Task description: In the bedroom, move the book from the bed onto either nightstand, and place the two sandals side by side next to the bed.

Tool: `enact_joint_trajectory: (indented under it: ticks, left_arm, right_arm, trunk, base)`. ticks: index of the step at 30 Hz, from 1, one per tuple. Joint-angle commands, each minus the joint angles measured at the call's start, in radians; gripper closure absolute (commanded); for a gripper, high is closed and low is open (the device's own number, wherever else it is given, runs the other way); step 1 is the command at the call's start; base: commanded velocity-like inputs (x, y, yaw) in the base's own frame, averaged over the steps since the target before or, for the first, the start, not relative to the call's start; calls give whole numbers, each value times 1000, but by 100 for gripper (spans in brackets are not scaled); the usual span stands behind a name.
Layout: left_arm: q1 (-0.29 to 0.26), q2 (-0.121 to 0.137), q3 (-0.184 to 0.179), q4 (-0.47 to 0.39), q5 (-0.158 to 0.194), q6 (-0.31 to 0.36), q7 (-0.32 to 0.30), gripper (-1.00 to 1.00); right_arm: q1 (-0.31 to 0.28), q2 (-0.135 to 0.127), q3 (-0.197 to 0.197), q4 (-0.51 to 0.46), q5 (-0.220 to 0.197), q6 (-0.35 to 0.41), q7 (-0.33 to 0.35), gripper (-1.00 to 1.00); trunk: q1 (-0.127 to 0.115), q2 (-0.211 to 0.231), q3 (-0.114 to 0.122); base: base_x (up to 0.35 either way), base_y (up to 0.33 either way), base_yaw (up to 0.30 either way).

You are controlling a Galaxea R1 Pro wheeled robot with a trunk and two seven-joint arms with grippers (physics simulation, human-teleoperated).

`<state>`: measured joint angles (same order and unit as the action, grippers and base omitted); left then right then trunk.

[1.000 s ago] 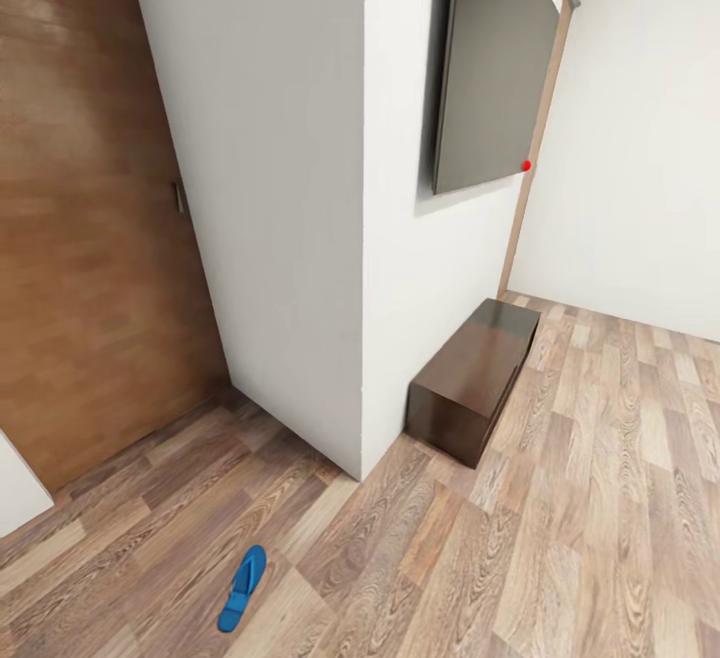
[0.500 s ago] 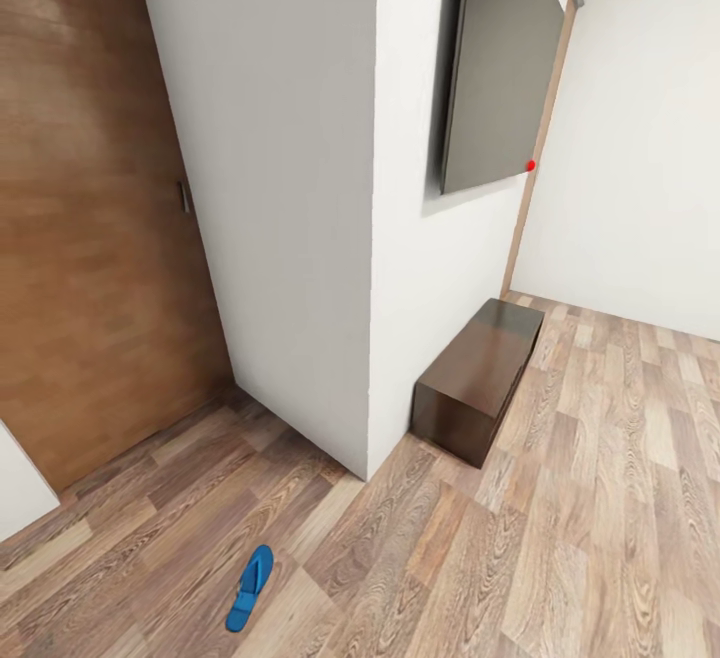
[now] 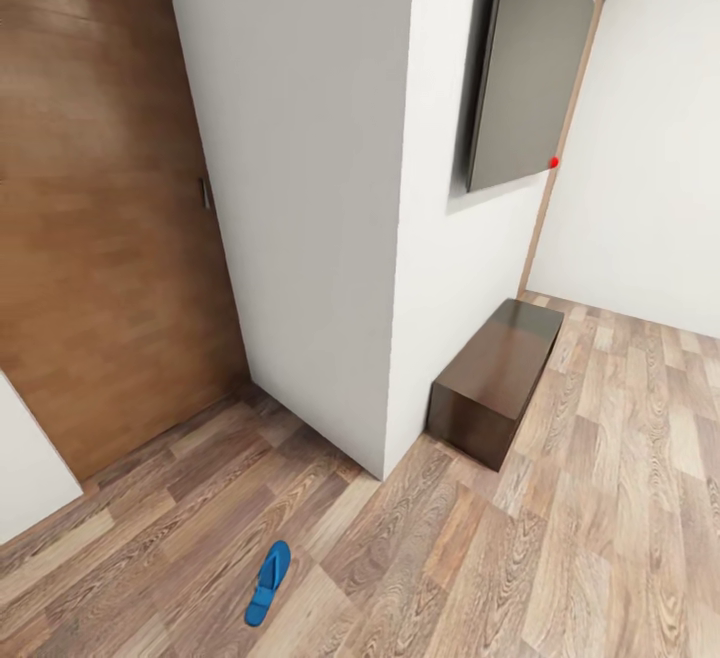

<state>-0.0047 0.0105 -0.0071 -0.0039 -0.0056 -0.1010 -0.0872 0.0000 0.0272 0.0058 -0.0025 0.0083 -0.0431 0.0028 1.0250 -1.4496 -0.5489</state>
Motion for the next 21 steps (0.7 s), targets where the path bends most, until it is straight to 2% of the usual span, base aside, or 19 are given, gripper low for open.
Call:
enact_joint_trajectory:
  ticks: [1,13,21]
  left_arm:
    - [-1,0,-1,1,-1,-3,-3,-100]
    - [-1,0,0,1,-1,-3,-2,-100]
    - [-1,0,-1,1,-1,-3,-2,-100]
  right_arm:
    - [0,0,0,0,1,-3,0,-100]
    - [0,0,0,0,1,-3,0,-100]
    - [0,0,0,0,1,-3,0,-100]
  trunk:
    - [0,0,-1]
    - [0,0,-2]
    - [0,0,-2]
  base:
    - [4,73,17]
    - [1,39,6]
    - [0,102,1]
